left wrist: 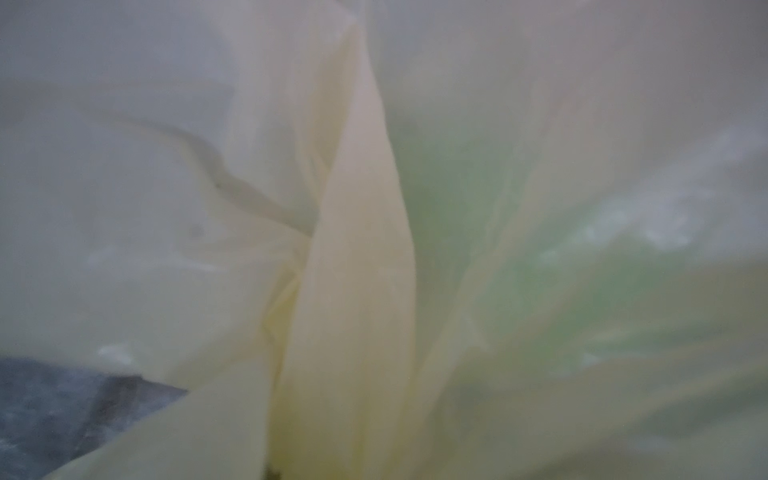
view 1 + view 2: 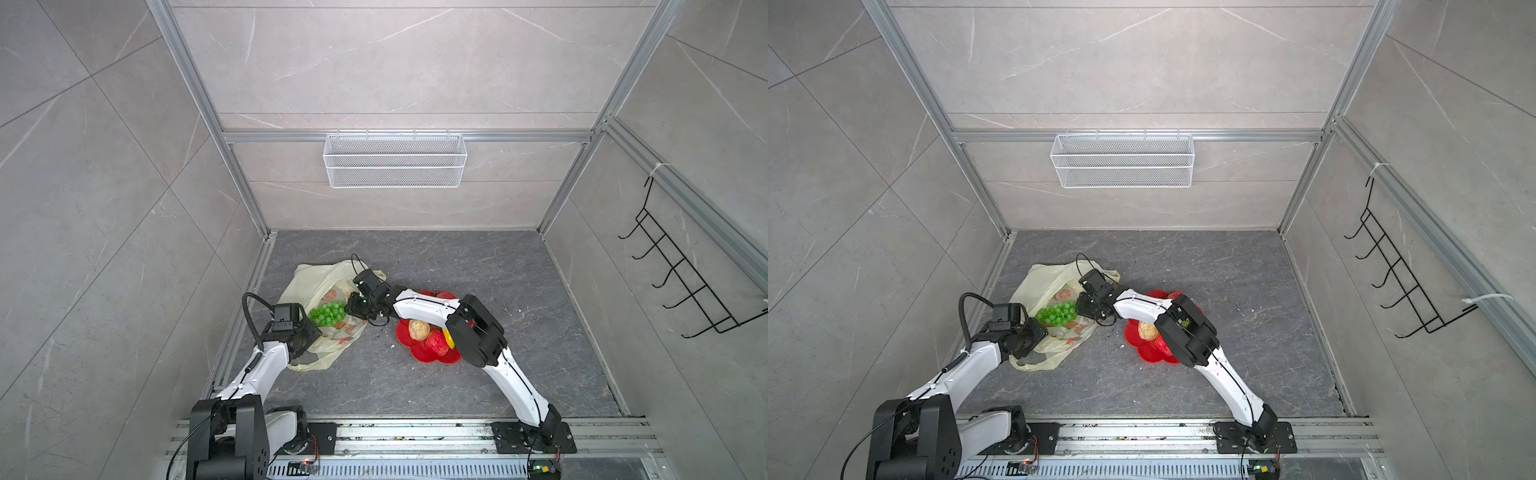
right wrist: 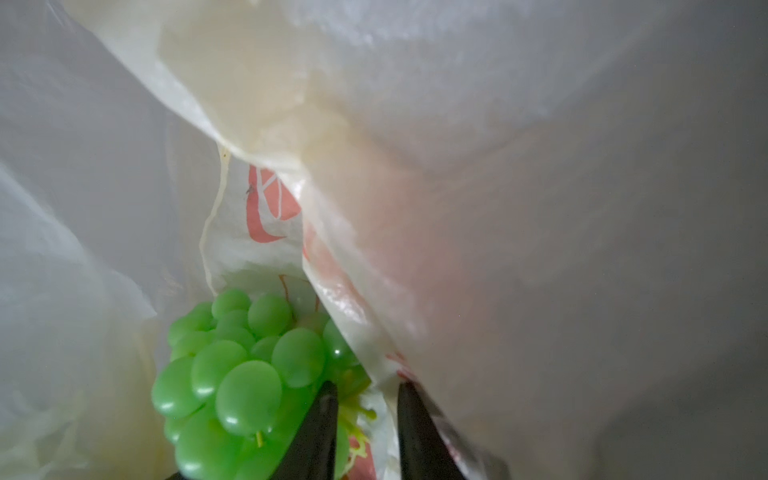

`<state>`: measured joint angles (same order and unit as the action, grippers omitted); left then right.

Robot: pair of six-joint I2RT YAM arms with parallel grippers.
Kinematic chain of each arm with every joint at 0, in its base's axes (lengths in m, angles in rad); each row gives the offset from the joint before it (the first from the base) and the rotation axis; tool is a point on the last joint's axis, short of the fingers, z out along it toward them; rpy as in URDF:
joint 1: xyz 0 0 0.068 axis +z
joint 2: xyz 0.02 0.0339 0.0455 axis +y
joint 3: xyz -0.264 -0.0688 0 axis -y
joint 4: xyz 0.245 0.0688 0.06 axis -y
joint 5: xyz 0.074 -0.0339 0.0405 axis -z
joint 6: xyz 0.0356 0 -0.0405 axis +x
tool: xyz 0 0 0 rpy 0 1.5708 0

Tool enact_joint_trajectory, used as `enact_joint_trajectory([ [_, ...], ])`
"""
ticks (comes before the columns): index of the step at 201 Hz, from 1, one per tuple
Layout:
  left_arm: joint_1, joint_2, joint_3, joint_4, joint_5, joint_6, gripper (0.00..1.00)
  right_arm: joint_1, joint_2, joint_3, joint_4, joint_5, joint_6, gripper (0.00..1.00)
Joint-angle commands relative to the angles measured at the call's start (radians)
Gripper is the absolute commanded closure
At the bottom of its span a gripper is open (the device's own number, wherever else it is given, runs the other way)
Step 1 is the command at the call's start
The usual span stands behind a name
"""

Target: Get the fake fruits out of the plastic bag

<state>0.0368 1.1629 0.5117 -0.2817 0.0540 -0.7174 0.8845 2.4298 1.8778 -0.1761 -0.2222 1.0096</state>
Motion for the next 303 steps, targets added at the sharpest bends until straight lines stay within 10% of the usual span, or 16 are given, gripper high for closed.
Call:
enact_joint_trajectory([
  [1, -0.005, -0.006, -0.009, 0.027, -0.010, 0.014, 0.45, 0.012, 0.025, -0.026, 0.041, -0.024, 0.065, 0.72],
  [303, -0.005, 0.035, 0.000, 0.040, 0.006, 0.032, 0.50, 0.083, -0.040, 0.000, 0.054, -0.011, -0.010, 0.79],
])
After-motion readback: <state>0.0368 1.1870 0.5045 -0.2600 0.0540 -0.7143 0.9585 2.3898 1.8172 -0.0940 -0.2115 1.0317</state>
